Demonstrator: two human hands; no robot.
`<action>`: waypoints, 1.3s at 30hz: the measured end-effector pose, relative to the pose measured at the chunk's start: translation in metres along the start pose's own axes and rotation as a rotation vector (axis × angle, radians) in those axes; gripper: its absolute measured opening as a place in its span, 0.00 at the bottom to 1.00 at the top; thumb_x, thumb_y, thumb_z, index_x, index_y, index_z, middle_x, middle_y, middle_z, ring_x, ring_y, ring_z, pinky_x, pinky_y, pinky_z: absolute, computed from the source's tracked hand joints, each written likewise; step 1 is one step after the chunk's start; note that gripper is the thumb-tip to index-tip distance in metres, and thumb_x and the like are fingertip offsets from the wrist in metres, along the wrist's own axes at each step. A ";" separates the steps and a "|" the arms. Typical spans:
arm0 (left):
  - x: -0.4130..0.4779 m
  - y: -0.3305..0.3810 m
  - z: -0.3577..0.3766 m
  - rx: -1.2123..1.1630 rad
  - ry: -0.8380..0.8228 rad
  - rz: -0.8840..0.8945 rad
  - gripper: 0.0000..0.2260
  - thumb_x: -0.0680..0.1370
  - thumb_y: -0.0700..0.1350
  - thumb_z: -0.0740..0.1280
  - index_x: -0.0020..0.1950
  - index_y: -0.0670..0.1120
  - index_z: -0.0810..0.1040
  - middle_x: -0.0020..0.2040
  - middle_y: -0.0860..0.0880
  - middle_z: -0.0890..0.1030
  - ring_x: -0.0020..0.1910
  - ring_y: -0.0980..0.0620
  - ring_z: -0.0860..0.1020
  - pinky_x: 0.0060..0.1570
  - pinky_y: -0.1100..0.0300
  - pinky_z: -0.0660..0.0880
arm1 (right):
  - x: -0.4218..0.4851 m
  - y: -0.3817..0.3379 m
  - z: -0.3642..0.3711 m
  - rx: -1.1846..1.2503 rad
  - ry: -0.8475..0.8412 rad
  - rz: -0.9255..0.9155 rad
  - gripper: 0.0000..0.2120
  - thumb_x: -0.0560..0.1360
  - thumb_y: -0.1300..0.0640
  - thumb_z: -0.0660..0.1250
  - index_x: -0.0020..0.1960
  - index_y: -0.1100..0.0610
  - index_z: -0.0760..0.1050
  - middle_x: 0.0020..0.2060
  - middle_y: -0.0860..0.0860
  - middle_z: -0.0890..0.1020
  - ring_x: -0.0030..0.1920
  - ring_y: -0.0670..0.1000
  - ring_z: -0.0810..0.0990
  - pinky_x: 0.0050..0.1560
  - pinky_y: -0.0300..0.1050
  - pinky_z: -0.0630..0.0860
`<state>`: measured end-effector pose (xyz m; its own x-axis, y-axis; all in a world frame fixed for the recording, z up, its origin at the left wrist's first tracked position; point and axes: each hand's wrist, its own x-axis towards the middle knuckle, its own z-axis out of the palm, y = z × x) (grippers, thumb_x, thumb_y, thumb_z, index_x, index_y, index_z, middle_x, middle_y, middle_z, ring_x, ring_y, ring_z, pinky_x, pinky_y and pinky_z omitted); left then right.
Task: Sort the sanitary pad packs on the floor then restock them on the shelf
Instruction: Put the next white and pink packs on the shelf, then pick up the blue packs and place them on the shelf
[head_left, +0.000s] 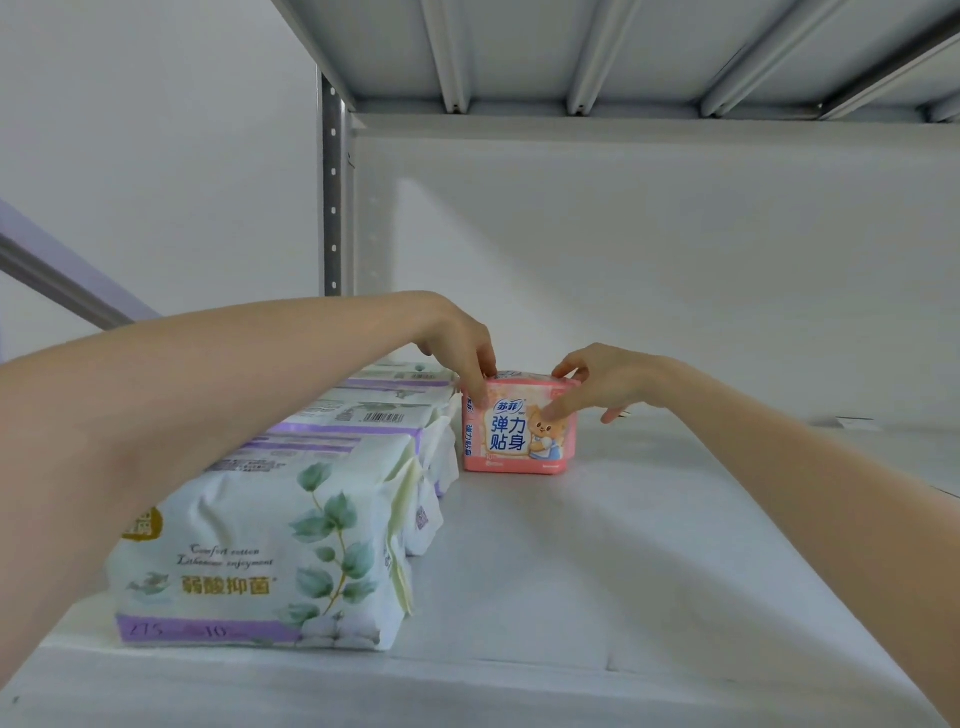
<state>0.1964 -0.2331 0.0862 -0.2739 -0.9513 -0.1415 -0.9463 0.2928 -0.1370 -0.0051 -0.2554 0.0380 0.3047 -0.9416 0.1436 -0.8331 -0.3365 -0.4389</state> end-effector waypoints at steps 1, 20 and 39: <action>-0.001 0.001 0.000 0.005 0.004 -0.004 0.28 0.74 0.56 0.70 0.72 0.49 0.70 0.66 0.53 0.75 0.68 0.48 0.71 0.70 0.45 0.66 | -0.001 -0.001 0.001 -0.003 0.003 0.000 0.37 0.64 0.44 0.79 0.68 0.54 0.70 0.59 0.50 0.73 0.57 0.51 0.76 0.48 0.48 0.81; -0.112 0.040 0.007 0.055 0.417 0.017 0.34 0.76 0.65 0.60 0.77 0.48 0.61 0.76 0.49 0.64 0.74 0.46 0.63 0.72 0.51 0.61 | -0.120 -0.013 -0.001 -0.199 0.439 -0.076 0.33 0.75 0.42 0.67 0.74 0.53 0.61 0.70 0.53 0.71 0.69 0.56 0.69 0.65 0.55 0.69; -0.280 0.171 0.183 0.200 0.895 -0.034 0.30 0.78 0.63 0.54 0.76 0.50 0.60 0.78 0.46 0.58 0.78 0.46 0.53 0.75 0.43 0.42 | -0.353 -0.003 0.093 -0.437 0.669 -0.121 0.28 0.78 0.43 0.58 0.74 0.54 0.61 0.73 0.53 0.67 0.72 0.55 0.65 0.71 0.58 0.58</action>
<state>0.1429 0.1014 -0.0767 -0.3561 -0.6550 0.6664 -0.9318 0.1953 -0.3059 -0.0669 0.0790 -0.0943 0.1792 -0.6606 0.7291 -0.9593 -0.2819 -0.0195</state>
